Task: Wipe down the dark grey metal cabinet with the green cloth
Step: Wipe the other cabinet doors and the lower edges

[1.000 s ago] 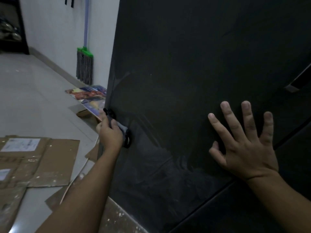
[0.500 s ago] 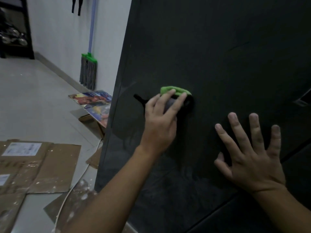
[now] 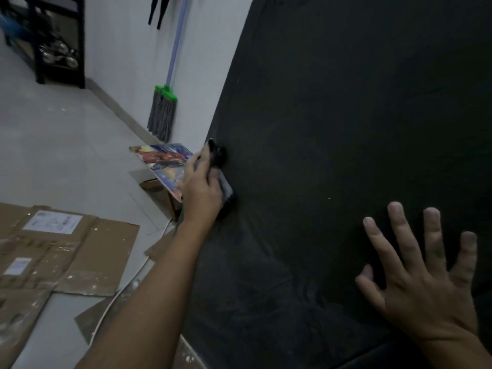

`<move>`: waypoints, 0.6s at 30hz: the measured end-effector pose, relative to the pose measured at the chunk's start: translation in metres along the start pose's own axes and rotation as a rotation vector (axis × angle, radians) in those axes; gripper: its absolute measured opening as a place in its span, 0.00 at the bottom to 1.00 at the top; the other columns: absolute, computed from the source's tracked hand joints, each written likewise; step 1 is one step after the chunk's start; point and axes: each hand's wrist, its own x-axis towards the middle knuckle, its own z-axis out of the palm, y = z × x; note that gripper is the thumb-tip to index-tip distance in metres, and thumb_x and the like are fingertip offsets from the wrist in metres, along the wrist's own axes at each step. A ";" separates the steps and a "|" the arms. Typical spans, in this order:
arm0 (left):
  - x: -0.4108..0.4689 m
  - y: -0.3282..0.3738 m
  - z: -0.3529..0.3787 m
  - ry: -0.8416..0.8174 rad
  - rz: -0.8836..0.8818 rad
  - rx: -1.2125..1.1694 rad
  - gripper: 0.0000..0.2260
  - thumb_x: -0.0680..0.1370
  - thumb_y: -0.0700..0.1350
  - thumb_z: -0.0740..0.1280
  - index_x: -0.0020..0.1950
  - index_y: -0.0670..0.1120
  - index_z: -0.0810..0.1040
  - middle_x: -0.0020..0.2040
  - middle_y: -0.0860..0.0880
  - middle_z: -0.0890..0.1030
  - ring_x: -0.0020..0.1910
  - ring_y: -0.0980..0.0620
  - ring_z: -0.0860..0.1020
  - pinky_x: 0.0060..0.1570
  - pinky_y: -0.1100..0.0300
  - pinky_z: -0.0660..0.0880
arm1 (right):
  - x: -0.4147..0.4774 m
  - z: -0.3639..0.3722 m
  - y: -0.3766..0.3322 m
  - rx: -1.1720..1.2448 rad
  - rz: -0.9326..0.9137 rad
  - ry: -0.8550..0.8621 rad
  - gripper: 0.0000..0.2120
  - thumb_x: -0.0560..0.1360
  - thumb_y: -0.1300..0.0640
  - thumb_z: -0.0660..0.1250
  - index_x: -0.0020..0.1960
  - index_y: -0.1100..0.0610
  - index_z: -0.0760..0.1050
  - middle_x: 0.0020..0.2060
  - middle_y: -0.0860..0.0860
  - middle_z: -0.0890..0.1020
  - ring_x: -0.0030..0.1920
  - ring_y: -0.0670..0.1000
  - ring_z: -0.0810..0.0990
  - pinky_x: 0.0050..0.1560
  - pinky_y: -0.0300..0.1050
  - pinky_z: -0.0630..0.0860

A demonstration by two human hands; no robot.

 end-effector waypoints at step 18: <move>-0.010 0.027 -0.004 0.023 0.096 -0.064 0.23 0.80 0.44 0.64 0.76 0.47 0.68 0.67 0.44 0.74 0.64 0.53 0.69 0.65 0.57 0.65 | 0.000 0.000 -0.009 0.055 0.053 -0.054 0.39 0.72 0.42 0.54 0.82 0.51 0.53 0.82 0.57 0.51 0.81 0.64 0.44 0.76 0.65 0.33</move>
